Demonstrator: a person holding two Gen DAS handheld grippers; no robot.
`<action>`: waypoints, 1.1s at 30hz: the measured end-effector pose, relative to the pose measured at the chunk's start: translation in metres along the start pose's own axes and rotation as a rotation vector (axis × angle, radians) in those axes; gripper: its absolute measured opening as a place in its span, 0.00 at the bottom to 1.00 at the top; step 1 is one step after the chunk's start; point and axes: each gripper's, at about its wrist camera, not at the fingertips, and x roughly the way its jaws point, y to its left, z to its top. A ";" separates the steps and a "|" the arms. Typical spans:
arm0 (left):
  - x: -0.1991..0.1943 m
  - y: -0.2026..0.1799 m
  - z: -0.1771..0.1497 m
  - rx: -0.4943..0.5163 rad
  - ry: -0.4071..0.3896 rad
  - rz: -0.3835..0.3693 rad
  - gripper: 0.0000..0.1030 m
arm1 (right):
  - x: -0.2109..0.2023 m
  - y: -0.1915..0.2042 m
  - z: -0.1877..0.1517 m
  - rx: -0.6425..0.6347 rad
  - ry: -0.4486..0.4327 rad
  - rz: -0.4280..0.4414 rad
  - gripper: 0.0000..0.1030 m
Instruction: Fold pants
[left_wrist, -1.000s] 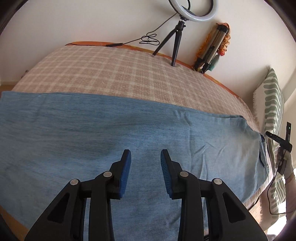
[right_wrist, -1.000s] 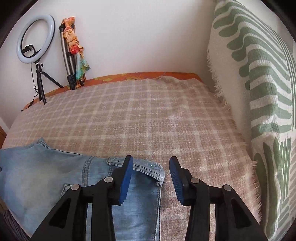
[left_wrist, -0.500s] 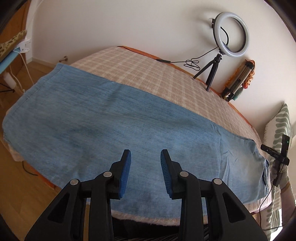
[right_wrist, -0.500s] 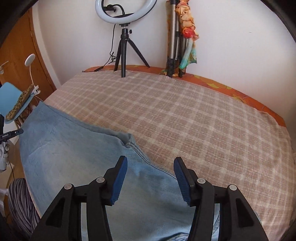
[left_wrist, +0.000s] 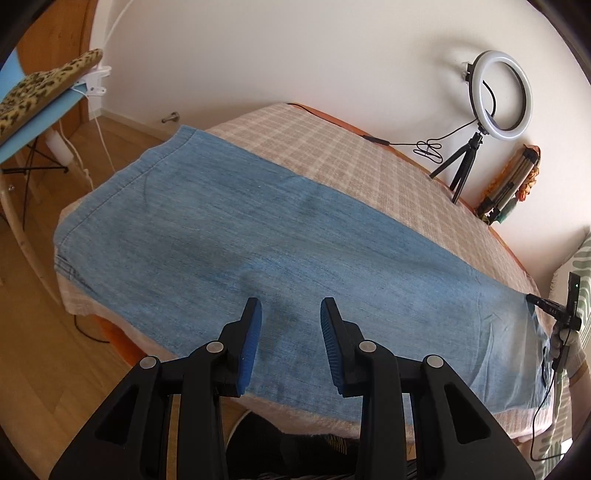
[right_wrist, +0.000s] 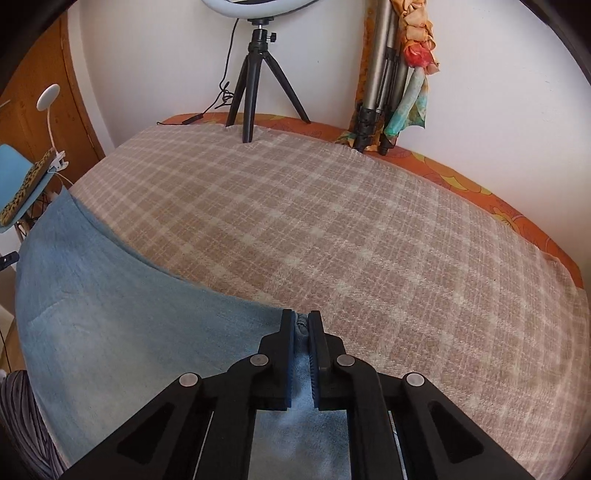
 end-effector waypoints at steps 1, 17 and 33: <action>-0.002 0.005 0.000 -0.010 -0.004 0.007 0.30 | 0.007 0.002 0.000 -0.007 0.017 -0.017 0.03; -0.043 0.128 0.001 -0.286 -0.107 0.069 0.50 | -0.032 0.036 -0.005 0.017 -0.032 -0.110 0.44; -0.009 0.208 -0.006 -0.724 -0.142 -0.172 0.55 | -0.084 0.127 0.002 -0.024 -0.108 0.007 0.55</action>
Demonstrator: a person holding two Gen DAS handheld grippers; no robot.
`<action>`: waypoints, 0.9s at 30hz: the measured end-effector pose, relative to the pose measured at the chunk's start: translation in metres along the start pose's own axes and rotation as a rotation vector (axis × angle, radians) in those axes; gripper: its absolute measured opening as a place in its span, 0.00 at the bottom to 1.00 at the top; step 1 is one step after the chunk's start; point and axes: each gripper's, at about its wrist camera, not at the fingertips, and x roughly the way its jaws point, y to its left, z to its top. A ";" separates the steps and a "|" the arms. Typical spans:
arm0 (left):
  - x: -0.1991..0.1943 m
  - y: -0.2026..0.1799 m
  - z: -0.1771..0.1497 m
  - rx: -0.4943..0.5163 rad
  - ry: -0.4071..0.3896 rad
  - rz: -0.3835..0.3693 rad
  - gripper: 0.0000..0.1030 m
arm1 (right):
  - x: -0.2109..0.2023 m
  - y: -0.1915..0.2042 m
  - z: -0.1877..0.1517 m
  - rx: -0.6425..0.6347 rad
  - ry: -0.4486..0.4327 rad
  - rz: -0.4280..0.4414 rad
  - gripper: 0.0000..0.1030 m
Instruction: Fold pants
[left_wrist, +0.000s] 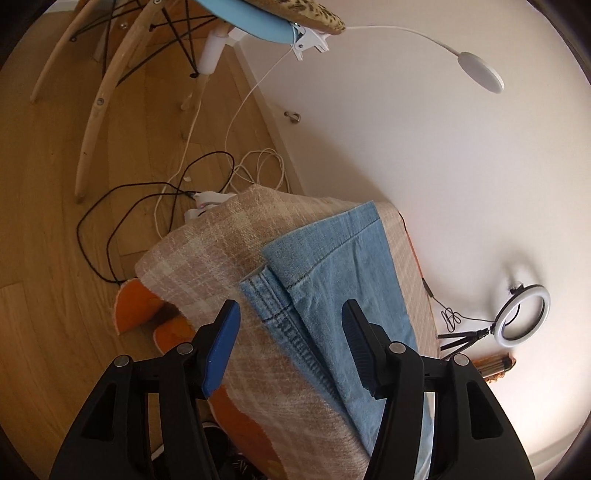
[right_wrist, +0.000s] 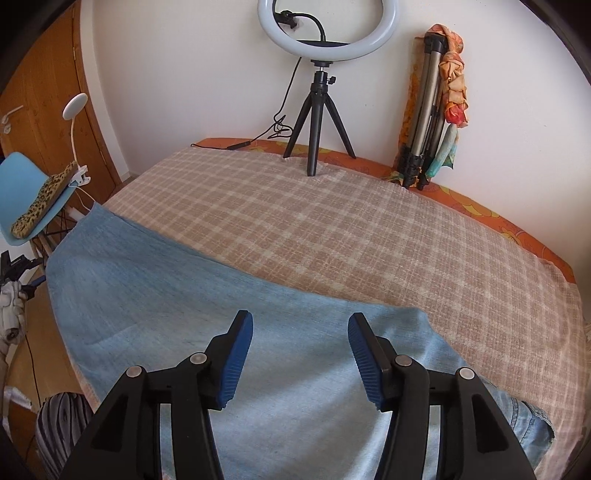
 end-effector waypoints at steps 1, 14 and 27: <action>0.003 0.001 0.000 -0.018 0.001 -0.018 0.55 | -0.001 0.005 0.001 -0.012 -0.002 -0.005 0.55; 0.022 0.017 -0.003 -0.136 -0.002 -0.058 0.55 | -0.014 0.041 0.011 -0.045 -0.021 0.051 0.55; 0.016 -0.028 0.002 0.079 -0.115 0.036 0.28 | 0.000 0.086 0.037 -0.092 -0.011 0.123 0.55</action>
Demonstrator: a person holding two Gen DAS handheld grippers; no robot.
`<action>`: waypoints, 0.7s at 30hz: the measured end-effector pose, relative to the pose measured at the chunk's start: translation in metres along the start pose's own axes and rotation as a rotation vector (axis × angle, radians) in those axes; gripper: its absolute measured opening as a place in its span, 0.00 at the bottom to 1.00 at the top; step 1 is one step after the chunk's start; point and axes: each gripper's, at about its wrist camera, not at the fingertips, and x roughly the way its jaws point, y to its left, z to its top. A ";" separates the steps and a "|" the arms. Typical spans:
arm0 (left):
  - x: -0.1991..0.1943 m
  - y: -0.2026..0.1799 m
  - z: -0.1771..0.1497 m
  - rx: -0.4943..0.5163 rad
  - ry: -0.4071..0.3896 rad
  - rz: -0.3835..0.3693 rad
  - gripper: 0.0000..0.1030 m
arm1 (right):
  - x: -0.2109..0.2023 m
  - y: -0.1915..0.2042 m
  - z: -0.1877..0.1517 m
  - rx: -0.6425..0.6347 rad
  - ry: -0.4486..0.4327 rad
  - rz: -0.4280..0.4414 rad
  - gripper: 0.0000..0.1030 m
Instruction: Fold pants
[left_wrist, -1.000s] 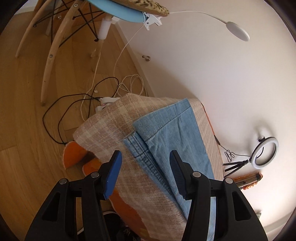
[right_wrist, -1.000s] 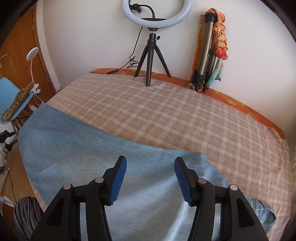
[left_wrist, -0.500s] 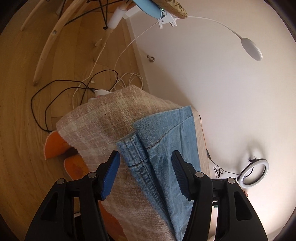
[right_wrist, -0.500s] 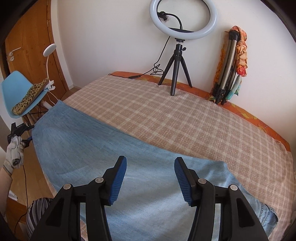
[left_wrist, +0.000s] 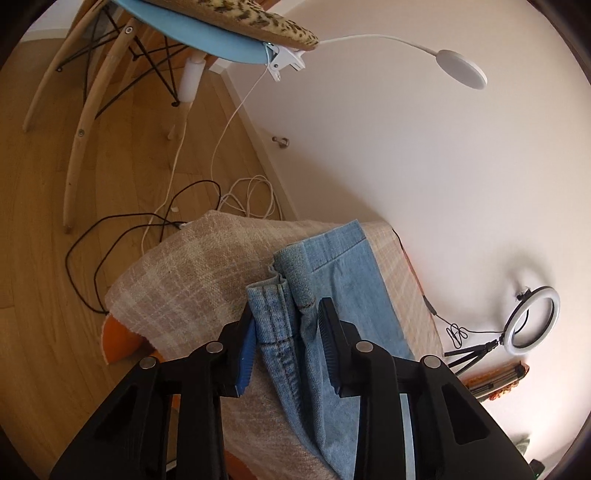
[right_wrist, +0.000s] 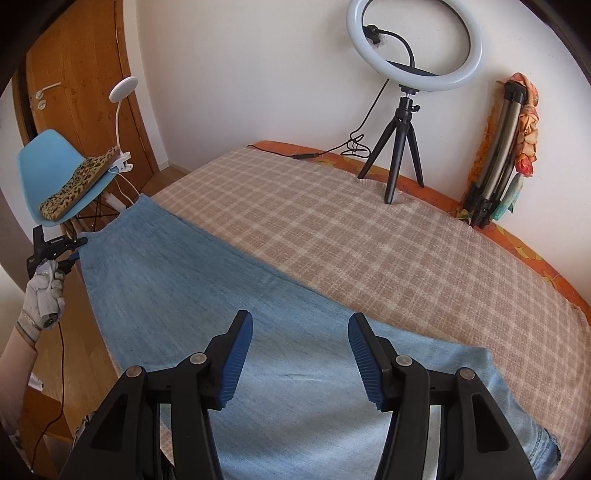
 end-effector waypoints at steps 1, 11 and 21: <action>0.003 0.000 0.000 0.005 0.001 0.006 0.28 | 0.002 0.005 0.005 -0.003 0.000 0.010 0.55; -0.006 -0.061 -0.020 0.356 -0.081 -0.018 0.09 | 0.045 0.072 0.062 -0.051 0.054 0.152 0.67; -0.001 -0.118 -0.078 0.660 -0.014 -0.112 0.09 | 0.136 0.150 0.131 -0.055 0.172 0.394 0.71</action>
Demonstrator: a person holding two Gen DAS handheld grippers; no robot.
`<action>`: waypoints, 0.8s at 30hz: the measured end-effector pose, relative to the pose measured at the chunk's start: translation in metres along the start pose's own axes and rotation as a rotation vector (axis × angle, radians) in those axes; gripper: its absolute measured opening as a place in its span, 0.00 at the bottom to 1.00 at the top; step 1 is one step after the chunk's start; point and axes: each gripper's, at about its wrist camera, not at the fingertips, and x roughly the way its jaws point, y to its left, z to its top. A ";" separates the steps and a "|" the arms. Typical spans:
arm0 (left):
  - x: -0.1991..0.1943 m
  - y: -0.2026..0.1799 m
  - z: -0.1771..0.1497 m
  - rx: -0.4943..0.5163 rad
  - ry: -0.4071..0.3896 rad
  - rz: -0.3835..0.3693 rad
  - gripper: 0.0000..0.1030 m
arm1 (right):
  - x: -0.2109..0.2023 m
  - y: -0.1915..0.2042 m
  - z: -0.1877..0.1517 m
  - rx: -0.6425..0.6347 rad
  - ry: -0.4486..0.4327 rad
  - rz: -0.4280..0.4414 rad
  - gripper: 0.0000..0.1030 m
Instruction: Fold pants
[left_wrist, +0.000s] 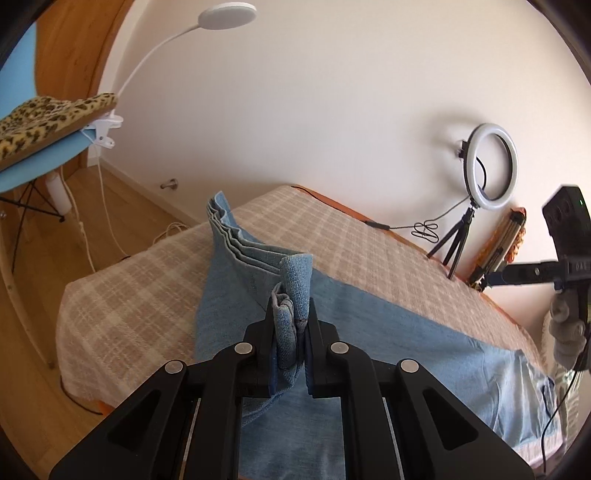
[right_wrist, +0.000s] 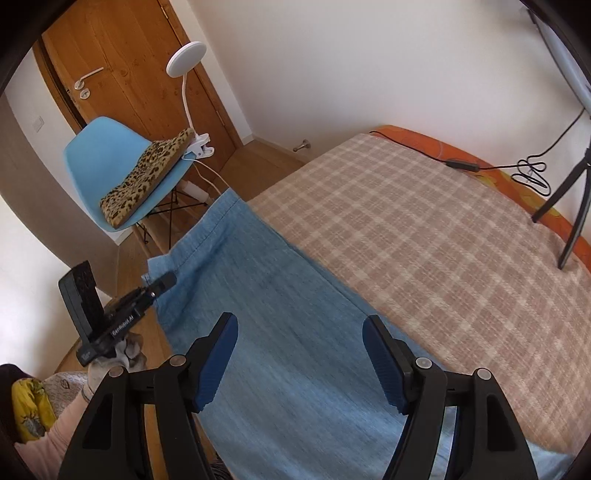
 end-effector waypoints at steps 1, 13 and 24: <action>0.002 -0.005 -0.003 0.020 0.009 -0.008 0.09 | 0.012 0.004 0.008 0.005 0.021 0.032 0.71; 0.009 -0.046 -0.029 0.178 0.045 -0.020 0.09 | 0.140 0.074 0.078 -0.124 0.171 0.098 0.71; 0.015 -0.051 -0.048 0.173 0.038 -0.029 0.09 | 0.221 0.157 0.091 -0.401 0.313 -0.055 0.71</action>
